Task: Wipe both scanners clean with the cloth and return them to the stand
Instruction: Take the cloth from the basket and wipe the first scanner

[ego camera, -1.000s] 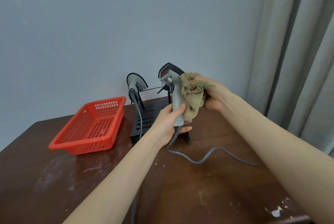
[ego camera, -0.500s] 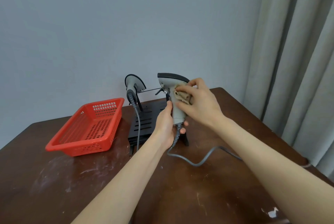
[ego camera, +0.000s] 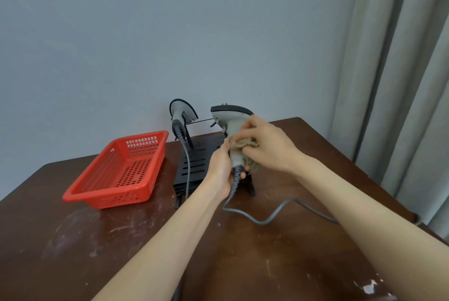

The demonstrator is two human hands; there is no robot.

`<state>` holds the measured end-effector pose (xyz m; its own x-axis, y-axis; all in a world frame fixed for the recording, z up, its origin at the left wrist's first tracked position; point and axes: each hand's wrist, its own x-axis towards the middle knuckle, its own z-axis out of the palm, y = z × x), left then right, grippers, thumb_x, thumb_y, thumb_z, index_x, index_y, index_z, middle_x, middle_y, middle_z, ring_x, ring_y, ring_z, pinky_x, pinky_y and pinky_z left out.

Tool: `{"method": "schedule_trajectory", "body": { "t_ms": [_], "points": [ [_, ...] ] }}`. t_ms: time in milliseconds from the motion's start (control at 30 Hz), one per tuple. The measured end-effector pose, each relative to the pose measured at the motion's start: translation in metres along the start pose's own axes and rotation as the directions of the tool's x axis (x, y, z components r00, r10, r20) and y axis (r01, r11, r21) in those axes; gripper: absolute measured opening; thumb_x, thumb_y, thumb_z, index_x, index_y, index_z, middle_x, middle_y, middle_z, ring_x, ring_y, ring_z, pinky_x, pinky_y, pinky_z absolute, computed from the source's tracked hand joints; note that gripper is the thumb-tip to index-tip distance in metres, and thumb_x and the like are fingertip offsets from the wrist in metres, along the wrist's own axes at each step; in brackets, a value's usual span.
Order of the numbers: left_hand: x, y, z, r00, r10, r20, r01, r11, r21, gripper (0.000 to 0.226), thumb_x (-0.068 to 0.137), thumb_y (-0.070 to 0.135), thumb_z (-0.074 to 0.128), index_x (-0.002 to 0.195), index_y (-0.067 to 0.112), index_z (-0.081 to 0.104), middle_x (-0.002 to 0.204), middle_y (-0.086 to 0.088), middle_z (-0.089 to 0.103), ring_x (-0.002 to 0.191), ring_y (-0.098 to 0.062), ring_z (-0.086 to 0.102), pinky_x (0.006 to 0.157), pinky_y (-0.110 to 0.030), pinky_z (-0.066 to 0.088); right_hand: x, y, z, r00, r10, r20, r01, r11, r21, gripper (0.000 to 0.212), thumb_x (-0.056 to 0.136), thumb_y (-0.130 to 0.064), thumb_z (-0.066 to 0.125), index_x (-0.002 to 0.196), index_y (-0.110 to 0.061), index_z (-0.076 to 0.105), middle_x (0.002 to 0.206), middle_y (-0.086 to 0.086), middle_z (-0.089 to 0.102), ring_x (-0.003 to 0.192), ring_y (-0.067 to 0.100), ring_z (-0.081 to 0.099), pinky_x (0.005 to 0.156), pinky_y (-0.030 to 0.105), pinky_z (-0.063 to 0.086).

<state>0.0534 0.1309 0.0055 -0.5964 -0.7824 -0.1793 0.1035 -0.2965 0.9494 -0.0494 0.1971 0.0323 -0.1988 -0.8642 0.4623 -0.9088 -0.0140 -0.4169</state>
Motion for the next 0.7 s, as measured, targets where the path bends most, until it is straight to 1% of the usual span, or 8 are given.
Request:
{"method": "schedule_trajectory", "body": {
  "t_ms": [67, 233, 333, 367, 433, 500, 600, 700],
  "points": [
    [0.0, -0.002, -0.001, 1.0, 0.007, -0.014, -0.007, 1.0, 0.0, 0.043, 0.103, 0.037, 0.034, 0.084, 0.011, 0.063, 0.06, -0.005, 0.067, 0.047, -0.016, 0.061, 0.043, -0.023, 0.046, -0.004, -0.004, 0.0, 0.996, -0.039, 0.084, 0.039, 0.999, 0.006, 0.028, 0.082, -0.019, 0.056, 0.104, -0.03, 0.07, 0.099, -0.01, 0.044, 0.091, 0.017, 0.054, 0.08, 0.033, 0.043],
    [0.0, -0.006, 0.004, 0.999, -0.02, 0.04, 0.019, 1.0, 0.024, 0.051, 0.103, 0.04, 0.029, 0.087, 0.003, 0.06, 0.051, -0.009, 0.057, 0.034, -0.014, 0.041, 0.033, -0.018, 0.032, 0.022, 0.011, -0.005, 0.98, 0.149, -0.133, -0.154, 0.988, -0.023, 0.032, 0.089, -0.018, 0.051, 0.117, -0.027, 0.064, 0.113, 0.002, 0.049, 0.096, 0.025, 0.056, 0.081, 0.038, 0.047],
    [0.006, -0.009, 0.002, 1.0, 0.019, 0.023, -0.02, 0.999, 0.041, 0.054, 0.102, 0.045, 0.027, 0.087, 0.006, 0.061, 0.054, -0.008, 0.059, 0.038, -0.016, 0.045, 0.037, -0.022, 0.035, 0.019, 0.01, -0.001, 0.985, 0.139, -0.103, -0.142, 0.99, -0.022, 0.032, 0.09, -0.019, 0.05, 0.118, -0.028, 0.063, 0.112, 0.001, 0.049, 0.095, 0.026, 0.056, 0.08, 0.038, 0.047],
    [0.007, -0.01, 0.001, 0.999, 0.037, 0.013, -0.038, 0.998, 0.043, 0.056, 0.101, 0.048, 0.026, 0.087, 0.008, 0.063, 0.059, -0.007, 0.063, 0.043, -0.017, 0.051, 0.042, -0.025, 0.041, 0.013, 0.006, 0.002, 0.993, 0.097, -0.065, -0.1, 0.994, -0.042, 0.031, 0.089, -0.02, 0.05, 0.117, -0.028, 0.064, 0.11, 0.0, 0.048, 0.091, 0.025, 0.056, 0.076, 0.036, 0.046],
    [0.011, -0.011, -0.003, 0.998, 0.069, -0.011, -0.068, 0.996, 0.063, 0.06, 0.099, 0.054, 0.022, 0.093, 0.015, 0.067, 0.081, -0.008, 0.073, 0.073, -0.023, 0.069, 0.068, -0.036, 0.055, 0.001, -0.002, 0.005, 1.0, 0.022, 0.017, -0.021, 0.996, -0.085, 0.032, 0.087, -0.023, 0.051, 0.115, -0.028, 0.065, 0.101, -0.005, 0.045, 0.083, 0.022, 0.053, 0.069, 0.031, 0.04],
    [0.013, -0.014, -0.005, 0.996, 0.083, -0.024, -0.08, 0.99, 0.115, 0.063, 0.098, 0.057, 0.019, 0.099, 0.018, 0.069, 0.095, -0.011, 0.073, 0.09, -0.024, 0.069, 0.083, -0.039, 0.053, 0.0, -0.003, 0.004, 0.999, 0.013, 0.035, -0.009, 0.992, -0.125, 0.032, 0.087, -0.024, 0.051, 0.115, -0.029, 0.065, 0.099, -0.007, 0.044, 0.082, 0.021, 0.053, 0.068, 0.029, 0.036],
    [0.007, -0.016, 0.001, 0.995, 0.092, 0.035, -0.095, 0.991, 0.095, 0.064, 0.099, 0.056, 0.019, 0.089, 0.013, 0.066, 0.068, -0.01, 0.064, 0.051, -0.019, 0.053, 0.048, -0.027, 0.043, 0.013, 0.001, 0.001, 0.992, 0.063, -0.113, -0.082, 0.982, -0.172, 0.029, 0.091, -0.029, 0.053, 0.117, -0.027, 0.064, 0.111, 0.001, 0.047, 0.087, 0.026, 0.056, 0.067, 0.031, 0.038],
    [0.006, -0.015, 0.003, 0.993, 0.101, 0.067, -0.106, 0.992, 0.069, 0.063, 0.099, 0.054, 0.02, 0.085, 0.01, 0.062, 0.056, -0.009, 0.057, 0.04, -0.018, 0.042, 0.036, -0.022, 0.034, 0.021, 0.001, 0.002, 0.972, 0.099, -0.213, -0.139, 0.974, -0.18, 0.028, 0.092, -0.029, 0.054, 0.118, -0.026, 0.063, 0.115, 0.003, 0.047, 0.092, 0.026, 0.054, 0.066, 0.03, 0.036]
  ]
}}
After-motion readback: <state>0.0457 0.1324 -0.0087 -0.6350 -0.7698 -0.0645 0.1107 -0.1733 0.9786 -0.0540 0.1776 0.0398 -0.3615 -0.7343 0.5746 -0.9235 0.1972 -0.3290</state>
